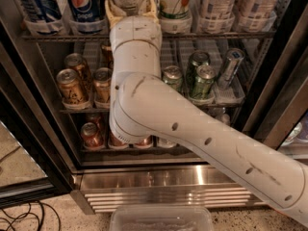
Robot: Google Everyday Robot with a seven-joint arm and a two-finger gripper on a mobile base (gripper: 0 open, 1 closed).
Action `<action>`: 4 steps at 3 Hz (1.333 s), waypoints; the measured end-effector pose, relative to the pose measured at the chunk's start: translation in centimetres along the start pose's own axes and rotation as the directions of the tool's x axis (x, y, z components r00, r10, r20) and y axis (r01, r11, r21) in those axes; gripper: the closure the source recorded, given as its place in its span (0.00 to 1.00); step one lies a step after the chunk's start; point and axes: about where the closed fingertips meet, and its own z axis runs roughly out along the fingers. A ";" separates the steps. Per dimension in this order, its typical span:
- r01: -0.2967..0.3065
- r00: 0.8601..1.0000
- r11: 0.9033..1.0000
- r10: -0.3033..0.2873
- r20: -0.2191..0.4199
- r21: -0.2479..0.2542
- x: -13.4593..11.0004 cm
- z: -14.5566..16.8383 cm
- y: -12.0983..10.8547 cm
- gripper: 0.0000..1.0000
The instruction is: Pick 7up can from top shelf of fridge
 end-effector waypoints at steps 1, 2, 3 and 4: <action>-0.004 1.000 1.000 0.004 0.001 0.003 -0.1 0.1 -0.4 1.00; -0.004 1.000 1.000 0.004 0.002 0.003 -0.2 0.1 -0.4 1.00; -0.001 1.000 1.000 0.001 0.021 -0.005 -0.6 0.2 -0.5 1.00; 0.023 0.992 0.999 -0.019 0.126 -0.033 -3.7 2.3 -1.3 1.00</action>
Offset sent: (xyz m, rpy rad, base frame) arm 0.0033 0.0060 0.0406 -0.0550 -0.2126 0.1372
